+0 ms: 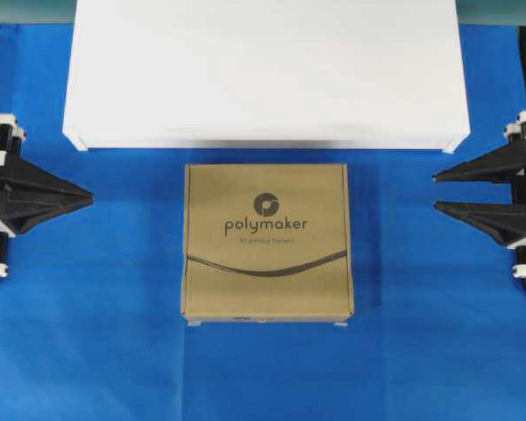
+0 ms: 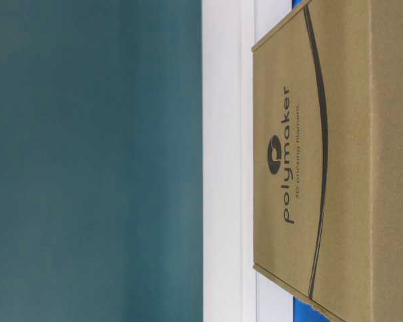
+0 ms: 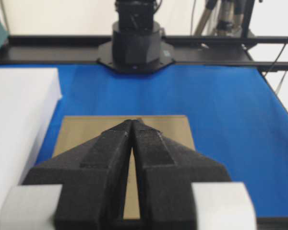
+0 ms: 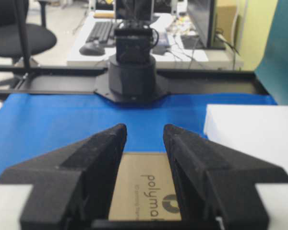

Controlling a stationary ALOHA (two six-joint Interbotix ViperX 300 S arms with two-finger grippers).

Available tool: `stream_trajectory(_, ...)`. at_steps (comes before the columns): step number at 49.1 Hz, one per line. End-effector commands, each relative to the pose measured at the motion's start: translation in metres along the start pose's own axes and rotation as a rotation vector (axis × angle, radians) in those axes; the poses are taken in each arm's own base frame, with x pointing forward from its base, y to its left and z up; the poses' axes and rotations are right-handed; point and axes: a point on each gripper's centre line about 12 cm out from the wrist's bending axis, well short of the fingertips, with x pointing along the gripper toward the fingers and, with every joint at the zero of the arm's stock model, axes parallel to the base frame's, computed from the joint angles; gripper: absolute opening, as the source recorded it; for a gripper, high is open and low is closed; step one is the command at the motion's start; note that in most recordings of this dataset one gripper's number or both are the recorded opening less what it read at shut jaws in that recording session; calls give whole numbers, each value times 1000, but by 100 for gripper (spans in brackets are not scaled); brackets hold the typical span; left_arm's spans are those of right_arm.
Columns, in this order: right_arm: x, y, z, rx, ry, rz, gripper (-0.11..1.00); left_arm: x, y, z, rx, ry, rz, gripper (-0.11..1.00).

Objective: Place the cardboard box on the stand after clamping it between your arms.
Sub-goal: 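Move both grippers inward toward the left and right sides of the box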

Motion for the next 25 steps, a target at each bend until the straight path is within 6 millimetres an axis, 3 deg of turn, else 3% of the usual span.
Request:
stream_trajectory(1,3,-2,1,13,2,-10,14,11,0,7,11,43,-5,5)
stream_trajectory(4,4,-4,-5,44,79,-24,15,17,0,4,8,109,-3,8)
stream_trajectory(7,4,-5,-9,64,182,-31,6,22,1,2,6,172,0,1)
stream_trajectory(12,4,-5,-13,67,352,-29,-1,28,1,0,1,262,4,0)
stream_trajectory(25,0,-3,-33,62,729,-22,-1,36,3,-13,8,532,14,0)
